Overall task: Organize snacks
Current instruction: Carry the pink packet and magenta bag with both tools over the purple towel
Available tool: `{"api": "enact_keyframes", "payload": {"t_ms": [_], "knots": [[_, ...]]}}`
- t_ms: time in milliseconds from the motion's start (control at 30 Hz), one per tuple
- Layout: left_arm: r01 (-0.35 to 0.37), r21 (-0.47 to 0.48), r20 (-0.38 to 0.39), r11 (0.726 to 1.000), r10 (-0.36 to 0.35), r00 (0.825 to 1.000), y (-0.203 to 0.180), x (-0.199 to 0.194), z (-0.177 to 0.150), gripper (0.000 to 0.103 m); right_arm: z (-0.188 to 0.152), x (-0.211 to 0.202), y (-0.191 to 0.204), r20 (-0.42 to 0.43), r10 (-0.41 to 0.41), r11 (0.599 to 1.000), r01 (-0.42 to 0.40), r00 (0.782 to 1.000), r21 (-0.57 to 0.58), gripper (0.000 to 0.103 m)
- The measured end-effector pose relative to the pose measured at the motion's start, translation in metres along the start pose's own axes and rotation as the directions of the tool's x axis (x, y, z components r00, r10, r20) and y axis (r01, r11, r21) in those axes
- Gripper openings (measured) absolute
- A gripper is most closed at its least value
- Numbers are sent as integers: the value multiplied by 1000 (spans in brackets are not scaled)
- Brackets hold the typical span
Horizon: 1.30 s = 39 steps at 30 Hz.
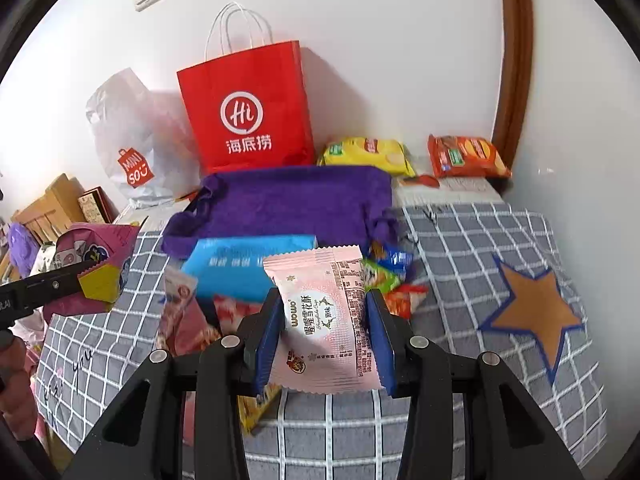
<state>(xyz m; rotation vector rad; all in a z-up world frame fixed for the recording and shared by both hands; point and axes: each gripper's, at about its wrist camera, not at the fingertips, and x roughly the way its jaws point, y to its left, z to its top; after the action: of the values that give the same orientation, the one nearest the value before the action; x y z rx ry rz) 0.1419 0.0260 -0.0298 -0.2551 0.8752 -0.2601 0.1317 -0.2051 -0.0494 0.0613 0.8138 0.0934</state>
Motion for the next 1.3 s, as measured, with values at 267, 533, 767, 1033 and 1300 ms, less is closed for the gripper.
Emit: {"api": "enact_keyframes", "payload": {"t_ms": [267,533,767,1033,1300], "knots": [[15,37,12,999,-16,1000,-13,11,40,62,48,13,12,30,4,1000,-4,1000,-6,42],[-16,80,22,997,14,1000,-17,35,77,62,96,37,17,62,18,999,-16,998,-35,42],[-52,113,14,992,51,999,-12,65,102,62,126,71,19,64,15,998,-11,998,-57,42],[-71,102,-5,992,72,997,3,101,130,62,145,119,18,17,1,998,0,1000,-62,42],[-81,100,-7,992,83,997,16,128,156,62,170,147,9,26,7,999,-6,1000,-46,42]]}}
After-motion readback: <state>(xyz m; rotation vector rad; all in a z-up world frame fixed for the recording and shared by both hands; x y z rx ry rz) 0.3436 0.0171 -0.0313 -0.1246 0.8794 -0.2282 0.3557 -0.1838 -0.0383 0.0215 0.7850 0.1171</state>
